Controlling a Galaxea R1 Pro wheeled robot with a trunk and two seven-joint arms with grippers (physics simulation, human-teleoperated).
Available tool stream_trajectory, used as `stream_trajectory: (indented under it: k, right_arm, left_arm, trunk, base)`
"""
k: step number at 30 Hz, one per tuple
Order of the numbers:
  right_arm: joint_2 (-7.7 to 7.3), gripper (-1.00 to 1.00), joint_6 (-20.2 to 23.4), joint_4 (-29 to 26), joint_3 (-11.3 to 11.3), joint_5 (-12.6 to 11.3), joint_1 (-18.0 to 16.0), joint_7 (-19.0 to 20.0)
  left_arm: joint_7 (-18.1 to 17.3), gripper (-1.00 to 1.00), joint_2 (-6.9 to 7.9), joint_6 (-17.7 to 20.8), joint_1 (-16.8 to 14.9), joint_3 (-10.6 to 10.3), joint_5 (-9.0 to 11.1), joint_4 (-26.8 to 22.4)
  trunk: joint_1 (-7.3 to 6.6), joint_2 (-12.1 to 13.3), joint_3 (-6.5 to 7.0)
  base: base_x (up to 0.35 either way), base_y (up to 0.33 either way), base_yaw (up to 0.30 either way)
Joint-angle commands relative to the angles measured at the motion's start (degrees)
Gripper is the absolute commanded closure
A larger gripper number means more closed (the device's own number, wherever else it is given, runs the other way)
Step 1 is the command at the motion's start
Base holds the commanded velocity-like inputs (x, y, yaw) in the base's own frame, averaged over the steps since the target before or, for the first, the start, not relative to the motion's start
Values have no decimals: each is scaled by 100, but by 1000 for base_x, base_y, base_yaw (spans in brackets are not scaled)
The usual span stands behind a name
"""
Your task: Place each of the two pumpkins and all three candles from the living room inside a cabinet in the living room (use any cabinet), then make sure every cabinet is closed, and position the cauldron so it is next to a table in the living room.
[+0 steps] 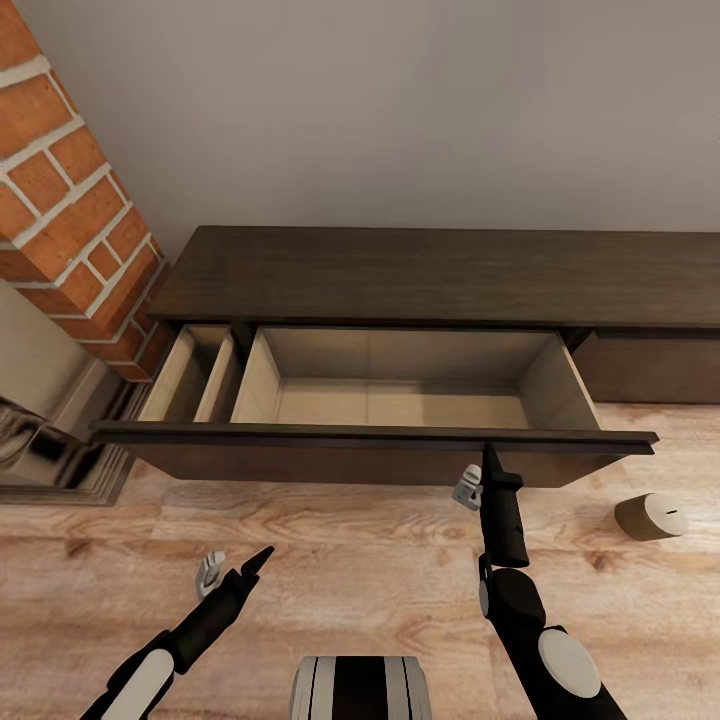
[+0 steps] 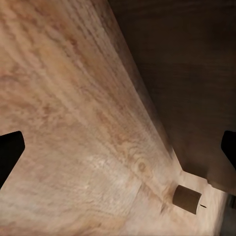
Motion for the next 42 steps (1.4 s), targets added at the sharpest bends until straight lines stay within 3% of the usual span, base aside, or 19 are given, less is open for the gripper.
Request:
stream_trajectory:
  k: [1,21,22,27,42]
  right_arm:
    - [3,100,-23,302,39,15,2,23]
    - [15,100,-23,296,39,-5,2,32]
    - [11,-100,-24,295,39,-7,2,32]
    - [20,-100,-237,293,31,-3,2,38]
    - [8,-100,-269,293,30,18,2,58]
  left_arm:
    - [-1,-100,-1,0,-2,-2,0,2]
    - [0,-100,2,0,-2,5,0,4]
    - [0,-100,1,1,-2,5,0,3]
    - [0,-100,5,4,-2,5,0,2]
    - [-5,-100,1,3,-2,5,0,3]
  trunk:
    - [1,0,0]
    - [1,0,0]
    - [1,0,0]
    - [1,0,0]
    - [1,0,0]
  base:
    - [0,0,0]
    - [0,0,0]
    - [0,0,0]
    - [0,0,0]
    - [-76,25,0]
